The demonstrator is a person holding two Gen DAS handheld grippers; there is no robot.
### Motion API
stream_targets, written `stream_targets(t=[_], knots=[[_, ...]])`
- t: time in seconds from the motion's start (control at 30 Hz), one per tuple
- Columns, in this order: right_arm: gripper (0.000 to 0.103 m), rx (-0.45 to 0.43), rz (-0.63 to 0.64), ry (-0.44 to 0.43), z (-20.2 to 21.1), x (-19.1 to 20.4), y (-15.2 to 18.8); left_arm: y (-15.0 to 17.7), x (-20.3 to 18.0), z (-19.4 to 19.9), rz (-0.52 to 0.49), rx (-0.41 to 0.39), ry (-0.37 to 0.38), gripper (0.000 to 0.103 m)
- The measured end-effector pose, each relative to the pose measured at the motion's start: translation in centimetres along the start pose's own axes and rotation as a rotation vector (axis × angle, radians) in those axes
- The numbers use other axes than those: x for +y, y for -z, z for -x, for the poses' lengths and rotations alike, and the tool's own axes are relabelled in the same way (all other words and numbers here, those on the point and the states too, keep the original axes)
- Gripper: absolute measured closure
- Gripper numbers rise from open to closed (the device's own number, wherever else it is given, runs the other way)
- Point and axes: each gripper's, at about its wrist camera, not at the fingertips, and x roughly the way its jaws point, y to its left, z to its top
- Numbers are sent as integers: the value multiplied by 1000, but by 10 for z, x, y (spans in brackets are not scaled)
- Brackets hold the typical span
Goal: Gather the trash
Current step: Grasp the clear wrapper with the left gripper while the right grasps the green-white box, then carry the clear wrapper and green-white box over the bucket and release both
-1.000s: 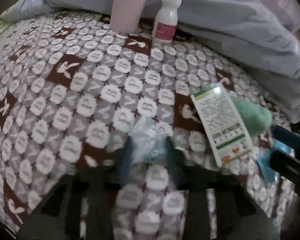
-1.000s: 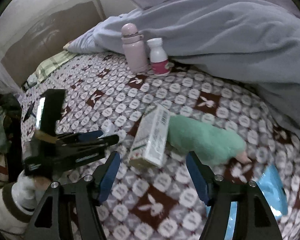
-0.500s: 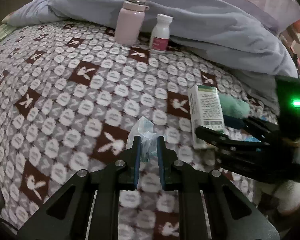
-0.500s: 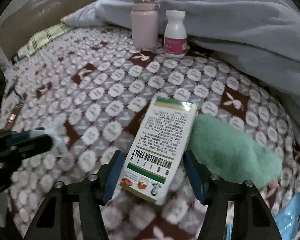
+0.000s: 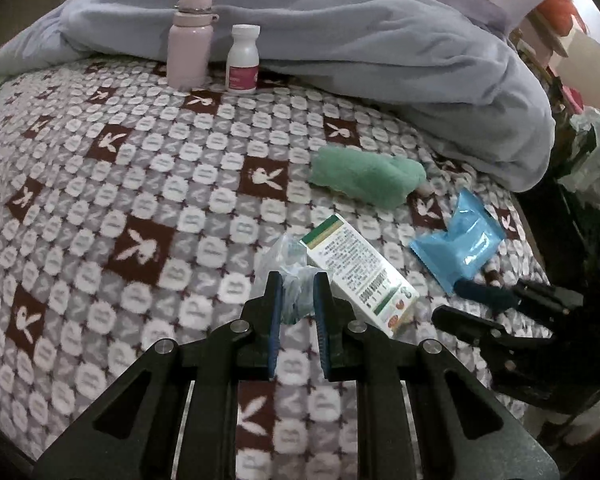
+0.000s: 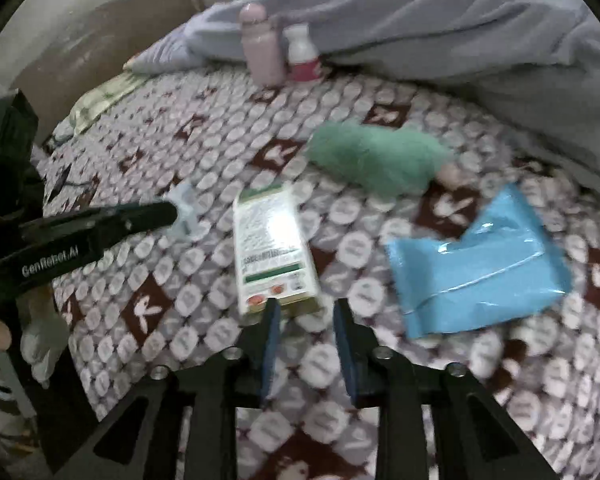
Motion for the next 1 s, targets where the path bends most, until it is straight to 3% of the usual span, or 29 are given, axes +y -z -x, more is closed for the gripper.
stream_targets(t=[0.03, 0.1, 0.33, 0.37, 0.4, 0.5, 0.57, 0.7, 0.9, 0.93, 1.0], knots=[[51, -12, -6, -13, 3, 1, -2, 1, 1, 3, 3, -2, -4, 90], [44, -33, 1, -42, 4, 9, -9, 4, 5, 9, 4, -8, -19, 90], [44, 29, 86, 6, -61, 38, -38, 19, 18, 22, 28, -10, -52, 90], [47, -4, 99, 46, -62, 38, -37, 21, 17, 23, 25, -10, -52, 90], [60, -15, 105, 62, -61, 37, -36, 22, 14, 23, 19, -12, -51, 90], [67, -9, 72, 5, -47, 26, -35, 20, 3, 19, -1, -10, -47, 90], [67, -32, 81, 0, -40, 23, -33, 19, -2, 20, 3, -15, -30, 90], [41, -60, 48, -29, -38, 17, -36, 22, -7, 24, -12, -22, -39, 90], [35, -9, 102, -62, -60, 33, -33, 24, -4, 20, 6, -7, -50, 90], [37, 15, 118, -45, -67, 35, -29, 25, -6, 19, 5, -3, -50, 90], [49, 51, 132, 16, -75, 34, -21, 25, -13, 17, -8, -2, -42, 90]])
